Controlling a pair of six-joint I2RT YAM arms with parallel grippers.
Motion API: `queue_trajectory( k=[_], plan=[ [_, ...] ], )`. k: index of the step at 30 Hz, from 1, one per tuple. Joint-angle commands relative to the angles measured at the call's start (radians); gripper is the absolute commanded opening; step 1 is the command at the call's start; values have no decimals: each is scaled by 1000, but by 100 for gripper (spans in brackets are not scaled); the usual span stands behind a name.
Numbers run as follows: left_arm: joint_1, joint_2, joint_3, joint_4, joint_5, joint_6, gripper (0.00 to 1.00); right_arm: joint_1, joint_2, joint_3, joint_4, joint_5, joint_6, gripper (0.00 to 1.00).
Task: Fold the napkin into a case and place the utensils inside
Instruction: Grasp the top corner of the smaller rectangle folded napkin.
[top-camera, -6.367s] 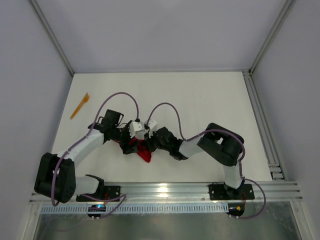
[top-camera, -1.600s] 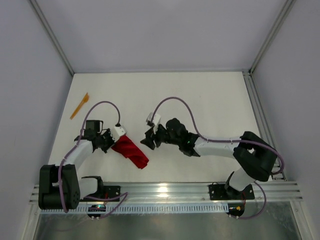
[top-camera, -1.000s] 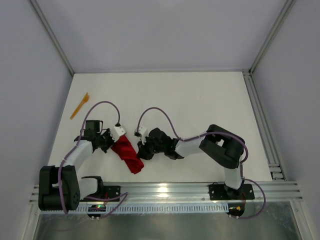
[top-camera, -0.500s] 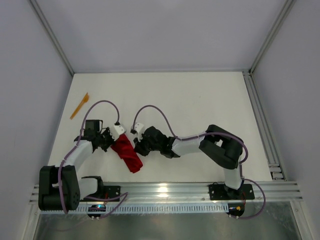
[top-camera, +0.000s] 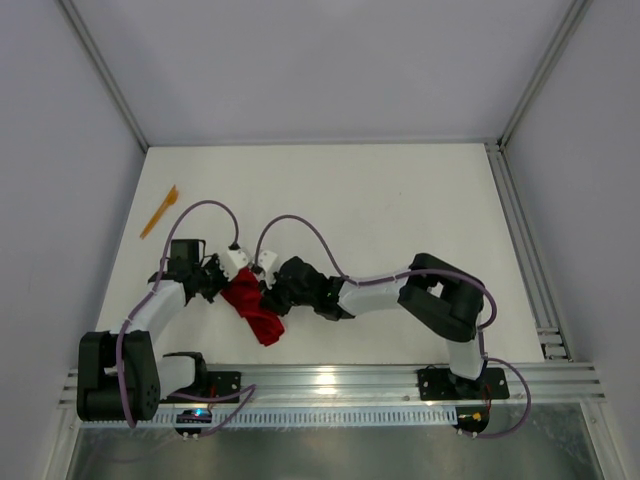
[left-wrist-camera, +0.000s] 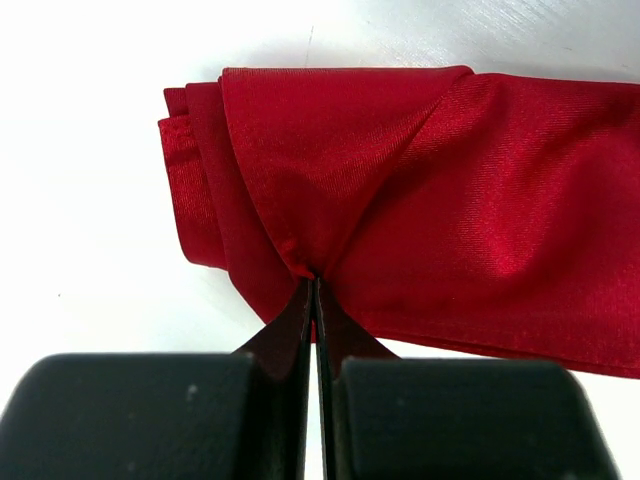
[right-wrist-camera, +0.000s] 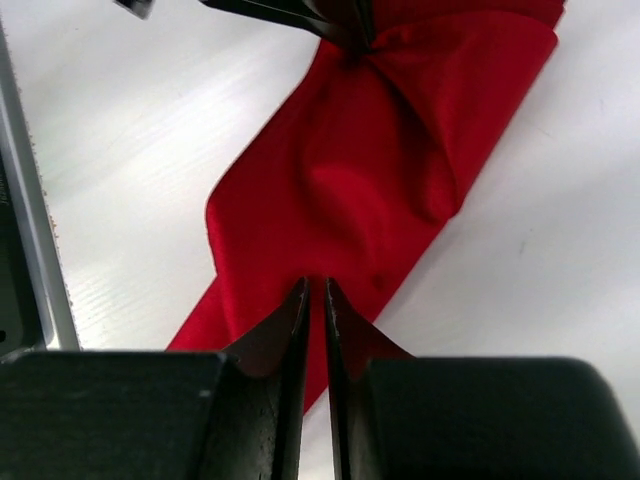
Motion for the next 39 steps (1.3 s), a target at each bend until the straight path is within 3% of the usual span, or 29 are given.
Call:
queue_trajectory(
  k=[1,20,24,31,39],
  plan=[
    [4,5,9,37,-1,-6,0,31,-4,44,-13,25,-61,14],
    [4,24,50,84,-32,-66,0,34,162,76,-128,32,-41,8],
    [4,39,57,104,-44,-71,0,33,132,37,-128,63,-53,8],
    [4,65,58,117,-40,-69,0,49,-53,50,-191,52,-100,14],
    [4,53,61,104,-26,-66,0,66,-62,34,-224,60,-124,14]
  ],
)
